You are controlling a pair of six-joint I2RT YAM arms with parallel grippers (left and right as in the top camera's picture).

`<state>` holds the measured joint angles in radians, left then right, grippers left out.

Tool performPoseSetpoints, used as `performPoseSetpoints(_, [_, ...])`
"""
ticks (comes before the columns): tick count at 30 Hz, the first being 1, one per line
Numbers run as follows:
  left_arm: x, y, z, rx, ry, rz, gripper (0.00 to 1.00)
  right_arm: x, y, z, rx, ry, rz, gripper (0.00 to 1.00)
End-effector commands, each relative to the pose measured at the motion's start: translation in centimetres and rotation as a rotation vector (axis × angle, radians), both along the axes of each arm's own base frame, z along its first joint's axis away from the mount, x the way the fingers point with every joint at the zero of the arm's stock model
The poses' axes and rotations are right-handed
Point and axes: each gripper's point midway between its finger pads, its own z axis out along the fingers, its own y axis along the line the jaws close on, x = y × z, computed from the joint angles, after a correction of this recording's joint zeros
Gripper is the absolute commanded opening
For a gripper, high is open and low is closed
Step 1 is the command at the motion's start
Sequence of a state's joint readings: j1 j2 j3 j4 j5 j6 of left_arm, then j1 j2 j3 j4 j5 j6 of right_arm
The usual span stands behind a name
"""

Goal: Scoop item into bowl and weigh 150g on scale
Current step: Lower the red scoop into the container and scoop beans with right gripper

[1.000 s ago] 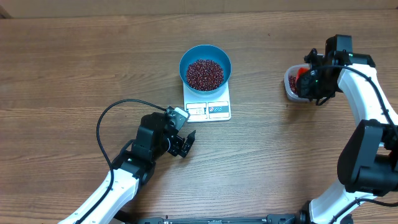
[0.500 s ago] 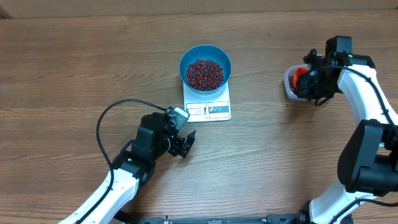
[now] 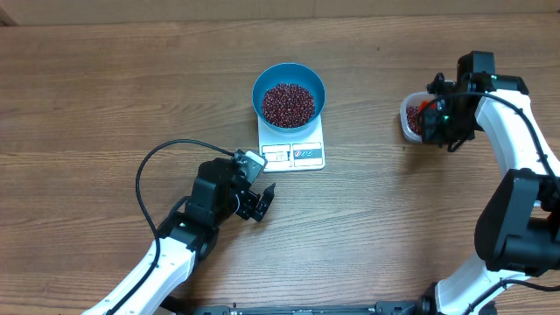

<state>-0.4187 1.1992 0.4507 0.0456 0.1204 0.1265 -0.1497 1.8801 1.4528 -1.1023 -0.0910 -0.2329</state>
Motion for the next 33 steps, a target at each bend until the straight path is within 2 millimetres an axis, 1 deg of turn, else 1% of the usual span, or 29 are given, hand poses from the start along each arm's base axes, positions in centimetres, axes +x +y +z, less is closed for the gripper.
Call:
performPoseSetpoints(1, [0.0, -0.1, -0.2, -0.01, 0.011, 0.007, 1.0, 0.1, -1.4, 0.6, -0.074, 0.017, -0.006, 0.04])
performPoseSetpoints(3, [0.0, -0.1, -0.2, -0.01, 0.011, 0.007, 1.0, 0.4, -1.5, 1.5, -0.079, 0.01, -0.009, 0.04])
performPoseSetpoints(8, [0.0, -0.1, -0.2, -0.01, 0.011, 0.007, 1.0, 0.3, -3.2, 3.6, -0.164, 0.023, -0.082, 0.04])
performPoseSetpoints(10, [0.0, -0.1, -0.2, -0.01, 0.011, 0.007, 1.0, 0.3, -3.1, 4.1, -0.161, 0.027, -0.105, 0.03])
performPoseSetpoints(12, [0.0, -0.1, -0.2, -0.01, 0.011, 0.007, 1.0, 0.2, -3.1, 4.2, -0.157, 0.029, -0.126, 0.03])
performPoseSetpoints(17, [0.0, -0.1, -0.2, -0.01, 0.011, 0.007, 0.99, 0.2, -2.4, 3.6, -0.114, 0.065, -0.14, 0.03])
performPoseSetpoints(20, [0.0, -0.1, -0.2, -0.01, 0.011, 0.007, 1.0, -0.2, -2.5, 3.1, -0.108, 0.159, -0.161, 0.04])
performPoseSetpoints(24, [0.0, -0.1, -0.2, -0.01, 0.011, 0.007, 1.0, 0.5, -2.5, 3.0, -0.102, 0.242, -0.189, 0.03])
performPoseSetpoints(28, [0.0, -0.1, -0.2, -0.01, 0.011, 0.007, 0.99, 1.3, -2.7, 2.8, -0.101, 0.272, -0.203, 0.03])
performPoseSetpoints(33, [0.0, -0.1, -0.2, -0.01, 0.012, 0.007, 1.0, 1.2, -2.8, 1.4, -0.106, 0.315, -0.201, 0.03])
